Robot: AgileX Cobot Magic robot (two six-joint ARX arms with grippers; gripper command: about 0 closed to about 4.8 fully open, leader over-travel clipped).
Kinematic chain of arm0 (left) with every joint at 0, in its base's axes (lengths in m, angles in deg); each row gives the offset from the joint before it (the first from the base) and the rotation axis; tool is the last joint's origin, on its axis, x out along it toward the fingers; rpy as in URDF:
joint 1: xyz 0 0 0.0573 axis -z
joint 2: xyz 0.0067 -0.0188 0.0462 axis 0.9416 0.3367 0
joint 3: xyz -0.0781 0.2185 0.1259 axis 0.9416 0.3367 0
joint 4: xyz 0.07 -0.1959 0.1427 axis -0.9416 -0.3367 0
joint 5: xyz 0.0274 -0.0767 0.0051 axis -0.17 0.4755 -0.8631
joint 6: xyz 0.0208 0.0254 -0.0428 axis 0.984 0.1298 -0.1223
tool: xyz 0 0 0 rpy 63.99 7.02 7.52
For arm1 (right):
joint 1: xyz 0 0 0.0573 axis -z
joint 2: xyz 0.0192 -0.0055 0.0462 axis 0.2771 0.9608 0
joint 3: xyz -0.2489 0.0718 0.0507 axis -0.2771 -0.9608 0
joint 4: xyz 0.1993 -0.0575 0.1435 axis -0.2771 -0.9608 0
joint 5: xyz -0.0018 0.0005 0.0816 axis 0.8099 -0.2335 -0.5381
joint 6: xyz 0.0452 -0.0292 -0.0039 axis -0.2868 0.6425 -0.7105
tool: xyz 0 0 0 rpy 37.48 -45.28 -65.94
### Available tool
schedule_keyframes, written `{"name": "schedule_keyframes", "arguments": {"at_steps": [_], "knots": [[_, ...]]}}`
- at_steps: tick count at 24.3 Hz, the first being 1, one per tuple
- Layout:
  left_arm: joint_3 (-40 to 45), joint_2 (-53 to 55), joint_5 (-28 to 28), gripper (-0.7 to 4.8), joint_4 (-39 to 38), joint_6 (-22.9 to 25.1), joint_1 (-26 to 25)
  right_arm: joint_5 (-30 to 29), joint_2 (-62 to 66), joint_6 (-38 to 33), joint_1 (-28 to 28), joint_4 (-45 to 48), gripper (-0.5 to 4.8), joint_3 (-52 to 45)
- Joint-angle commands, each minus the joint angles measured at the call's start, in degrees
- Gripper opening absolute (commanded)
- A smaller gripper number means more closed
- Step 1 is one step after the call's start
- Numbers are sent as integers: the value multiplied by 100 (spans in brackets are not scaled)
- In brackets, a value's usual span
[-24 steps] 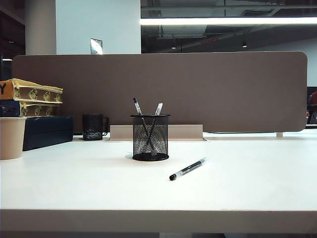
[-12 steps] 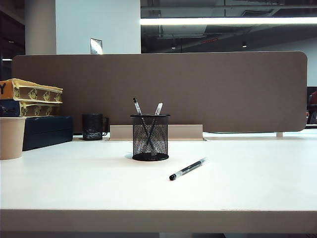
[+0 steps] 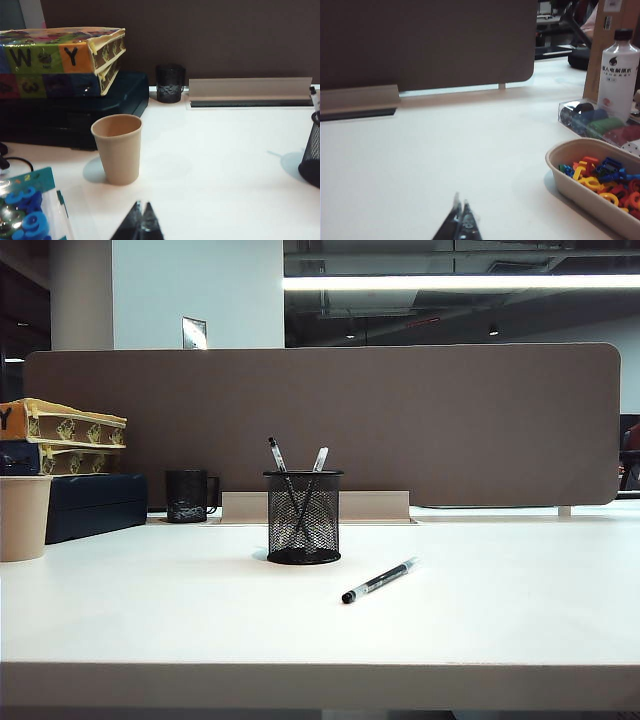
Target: Pick up one pen and put it in the pen container.
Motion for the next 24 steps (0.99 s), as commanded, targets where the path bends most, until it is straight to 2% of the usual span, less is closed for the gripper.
{"name": "schedule_keyframes", "arguments": {"at_steps": [1, 5, 11, 12, 17, 24], "knots": [[-101, 2, 31, -1, 94, -94, 0, 4, 0, -35, 0, 310, -2, -7], [-149, 2, 28, 0, 179, -120, 0, 26, 2, -136, 2, 308, -2, 92], [-256, 11, 50, 31, 258, -214, 2, 44, 11, -140, 0, 308, -2, 282], [-278, 35, 85, 62, 385, -269, 2, 46, 13, -162, 0, 310, -2, 289], [-299, 164, 170, 71, 597, -286, 2, 48, 50, -199, 0, 350, -2, 341], [-577, 1281, 308, 85, 1224, -369, 2, 2, 990, -199, -7, 881, -1, 656]]}}
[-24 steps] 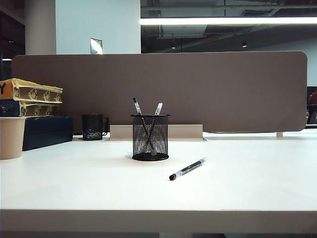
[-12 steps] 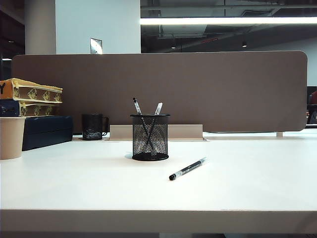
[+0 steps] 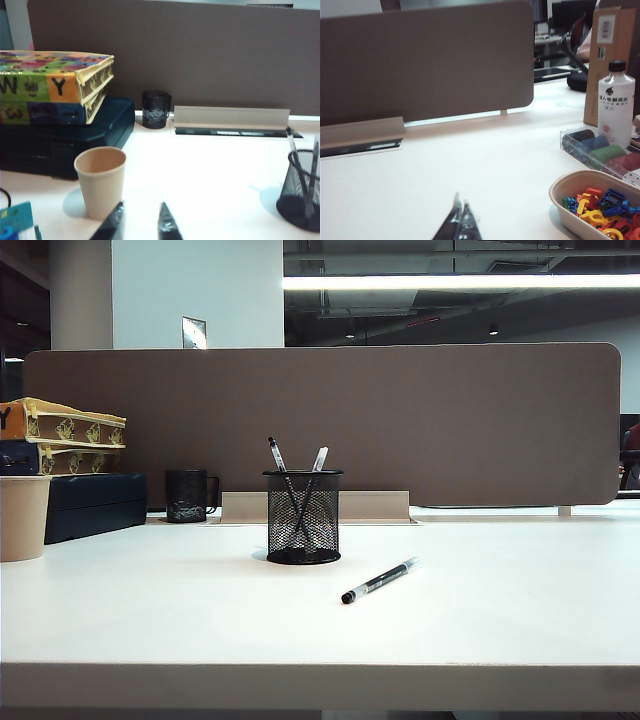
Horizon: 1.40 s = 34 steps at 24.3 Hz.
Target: Pick up one pen and put it in the pen container.
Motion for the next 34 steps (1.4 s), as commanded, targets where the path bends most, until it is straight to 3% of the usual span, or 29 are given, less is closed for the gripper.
{"name": "schedule_keyframes", "arguments": {"at_steps": [1, 5, 10, 16, 19, 22, 28, 33, 34], "knots": [[-201, 476, 125, 86, 369, -31, 2, -35, 442, -20, -9, 398, -1, 175], [-573, 1545, 474, 86, 748, -146, 4, -393, 1392, -17, -24, 769, 1, 575], [-981, 2341, 1086, 89, 800, -160, 7, -1071, 2096, -20, -24, 826, 57, 955], [-1126, 2579, 1353, 89, 820, -181, 7, -1659, 2352, -44, -26, 1104, 60, 1008], [-1126, 2601, 1423, 89, 575, -203, 11, -1849, 2358, -402, -31, 1062, 69, 1008], [-1132, 2721, 1484, 89, 590, -494, 20, -1858, 2476, -916, -31, 1071, 148, 1025], [-1187, 3165, 1471, 89, 634, -756, 470, -2350, 3021, -1204, -122, 1060, 150, 1123], [-1263, 3593, 1838, 89, 754, -872, 859, -2771, 3429, -1207, -319, 1268, 149, 1178], [-1263, 3661, 2135, 89, 861, -859, 907, -2887, 3517, -1342, -361, 1335, 149, 1178]]}}
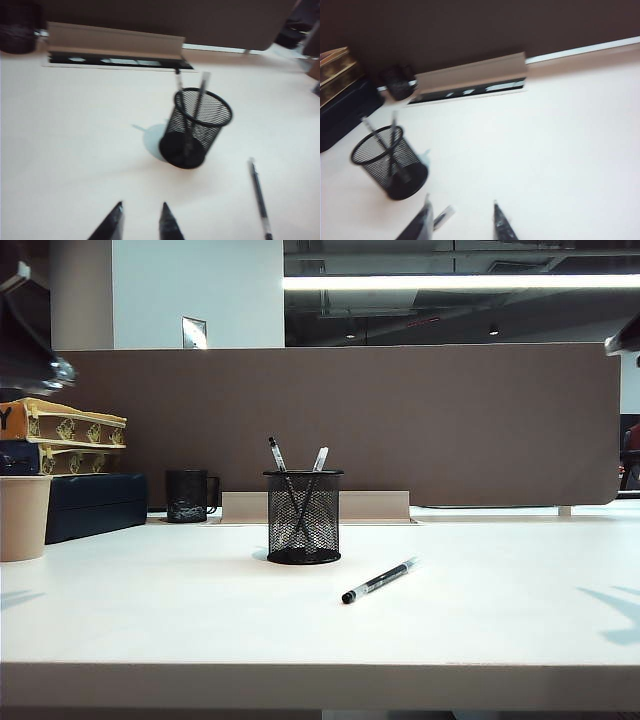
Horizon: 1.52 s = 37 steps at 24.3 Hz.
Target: Pick up one pen and put it in the pen container.
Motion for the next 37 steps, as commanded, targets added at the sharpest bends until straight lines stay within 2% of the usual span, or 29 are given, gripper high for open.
{"name": "schedule_keyframes", "arguments": {"at_steps": [1, 6, 12, 16, 20, 26, 37], "knots": [[-17, 136, 605, 89, 315, -24, 94, -367, 208, -295, -109, 323, 149, 50], [-20, 136, 518, 89, 695, 26, 92, -599, 466, -570, -142, 308, 150, 164], [-22, 321, 407, 90, 717, 17, 92, -815, 1067, -566, -144, 356, 150, 658], [-76, 651, 474, 134, 721, -55, 94, -815, 1338, -566, -149, 369, 150, 828], [-92, 975, 490, 135, 1038, -240, 116, -815, 1674, -568, -192, 382, 150, 887], [-275, 1425, 527, 135, 1215, -240, 667, -785, 2074, -566, -476, 385, 150, 887], [-839, 2433, 636, 136, 1215, -227, 1137, -811, 2577, -713, -682, 367, 150, 962]]}}
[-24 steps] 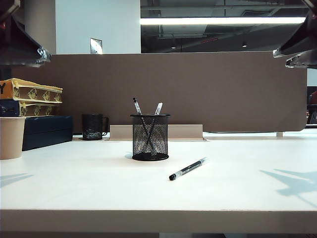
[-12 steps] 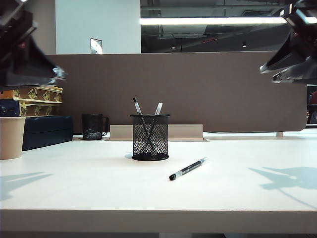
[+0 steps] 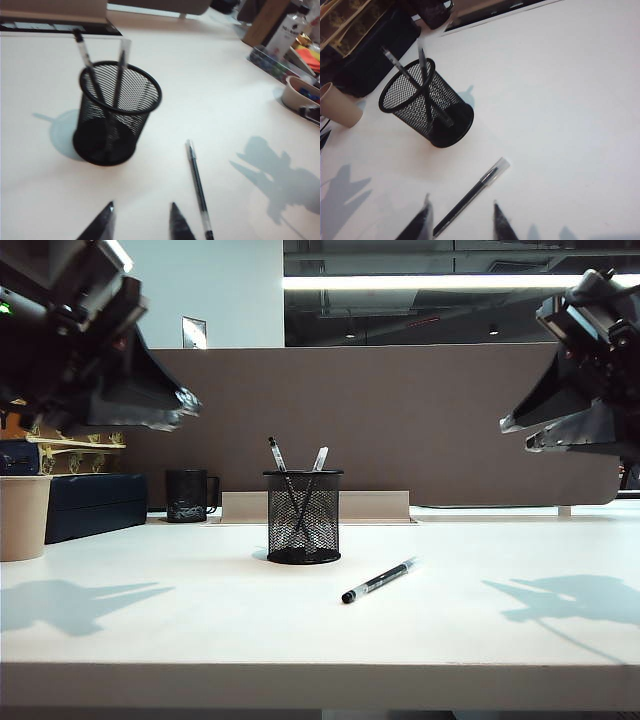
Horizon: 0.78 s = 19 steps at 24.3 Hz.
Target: Pick up one pen and put it in the pen container.
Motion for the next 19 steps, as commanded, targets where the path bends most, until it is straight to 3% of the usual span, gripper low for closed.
{"name": "schedule_keyframes", "arguments": {"at_steps": [1, 8, 19], "knots": [[-101, 160, 85, 135, 42, 48, 210, -37, 85, -101, -46, 83, 150, 111], [-243, 629, -103, 135, 35, 254, 841, -55, 518, -101, -186, 81, 150, 527], [-529, 1176, -105, 154, -57, 348, 1047, -68, 1038, -103, -330, -59, 150, 929]]}}
